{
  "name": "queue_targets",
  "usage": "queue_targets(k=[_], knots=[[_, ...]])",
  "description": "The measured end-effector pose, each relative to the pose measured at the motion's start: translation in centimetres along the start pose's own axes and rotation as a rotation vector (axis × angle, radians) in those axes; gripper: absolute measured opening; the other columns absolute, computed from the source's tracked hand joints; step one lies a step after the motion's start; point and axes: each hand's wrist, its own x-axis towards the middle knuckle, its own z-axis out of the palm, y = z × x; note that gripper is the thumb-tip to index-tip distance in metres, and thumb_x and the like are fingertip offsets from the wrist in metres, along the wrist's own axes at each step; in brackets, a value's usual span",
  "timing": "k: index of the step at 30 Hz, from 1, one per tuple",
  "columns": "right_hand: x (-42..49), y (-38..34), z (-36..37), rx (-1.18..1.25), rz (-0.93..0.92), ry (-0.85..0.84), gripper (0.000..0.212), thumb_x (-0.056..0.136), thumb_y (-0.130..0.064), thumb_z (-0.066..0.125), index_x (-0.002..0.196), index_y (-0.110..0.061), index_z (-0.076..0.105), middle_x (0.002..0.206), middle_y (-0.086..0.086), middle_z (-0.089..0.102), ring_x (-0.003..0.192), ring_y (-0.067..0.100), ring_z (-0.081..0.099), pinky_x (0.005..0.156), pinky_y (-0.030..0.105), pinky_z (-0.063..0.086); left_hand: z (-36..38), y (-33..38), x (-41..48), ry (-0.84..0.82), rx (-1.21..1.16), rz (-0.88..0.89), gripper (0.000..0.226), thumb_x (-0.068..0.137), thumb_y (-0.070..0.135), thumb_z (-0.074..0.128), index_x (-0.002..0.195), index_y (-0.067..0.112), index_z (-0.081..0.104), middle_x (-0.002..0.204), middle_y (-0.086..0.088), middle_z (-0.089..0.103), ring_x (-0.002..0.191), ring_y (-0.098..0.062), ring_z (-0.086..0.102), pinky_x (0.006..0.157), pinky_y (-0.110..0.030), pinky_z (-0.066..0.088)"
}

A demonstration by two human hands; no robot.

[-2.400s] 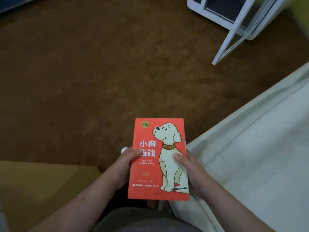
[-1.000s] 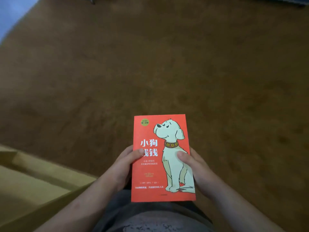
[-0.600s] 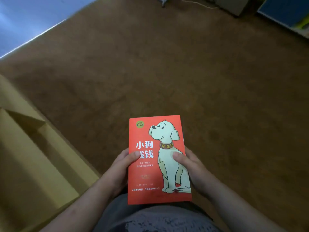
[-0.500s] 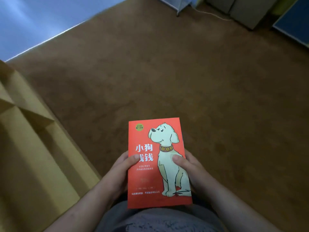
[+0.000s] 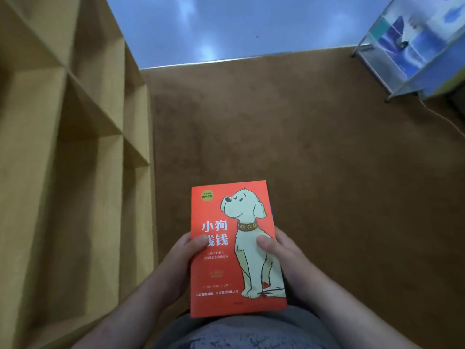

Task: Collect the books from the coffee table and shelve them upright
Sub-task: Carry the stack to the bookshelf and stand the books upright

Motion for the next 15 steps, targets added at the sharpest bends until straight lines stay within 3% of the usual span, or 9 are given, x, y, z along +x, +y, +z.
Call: queue_targets(k=[6,11,13,15], knots=[[7.8,-8.7,-1.7,-0.185,0.101,-0.235,0.060,0.086,-0.035,0.069,0.138,-0.015,0.049,0.123,0.017,0.073,0.109,0.041,0.072,0.092,0.055,0.058,2.0,4.0,3.4,0.233,-0.190,0.092,0.094,0.048,0.046,0.089,0.124,-0.002,0.060,0.112,-0.033,0.069,0.086,-0.039,0.072,0.077,-0.047,0.061],[13.4,-14.0,-0.2,-0.365,0.198,-0.445,0.060,0.086,-0.040,0.070,0.138,-0.021,0.047,0.121,0.012,0.074,0.105,0.036,0.074,0.085,0.048,0.063,2.5,5.6,4.1,0.400,-0.369,0.120,0.073,0.051,0.047,0.085,0.111,0.007,0.070,0.109,-0.029,0.072,0.091,-0.043,0.072,0.091,-0.058,0.054],[15.6,-15.3,1.3,-0.429,0.237,-0.501,0.065,0.083,-0.042,0.072,0.139,-0.021,0.046,0.121,0.012,0.075,0.106,0.036,0.074,0.090,0.052,0.060,2.2,6.2,3.8,0.456,-0.444,0.112,0.071,0.043,0.051,0.091,0.099,0.008,0.076,0.106,-0.029,0.072,0.088,-0.042,0.073,0.088,-0.056,0.056],[17.5,-16.2,3.5,-0.496,0.269,-0.560,0.067,0.083,-0.043,0.072,0.141,-0.021,0.045,0.122,0.013,0.074,0.107,0.036,0.073,0.093,0.055,0.058,1.6,6.9,3.3,0.531,-0.523,0.130,0.076,0.043,0.048,0.089,0.104,0.005,0.073,0.104,-0.029,0.073,0.083,-0.040,0.073,0.079,-0.049,0.060]])
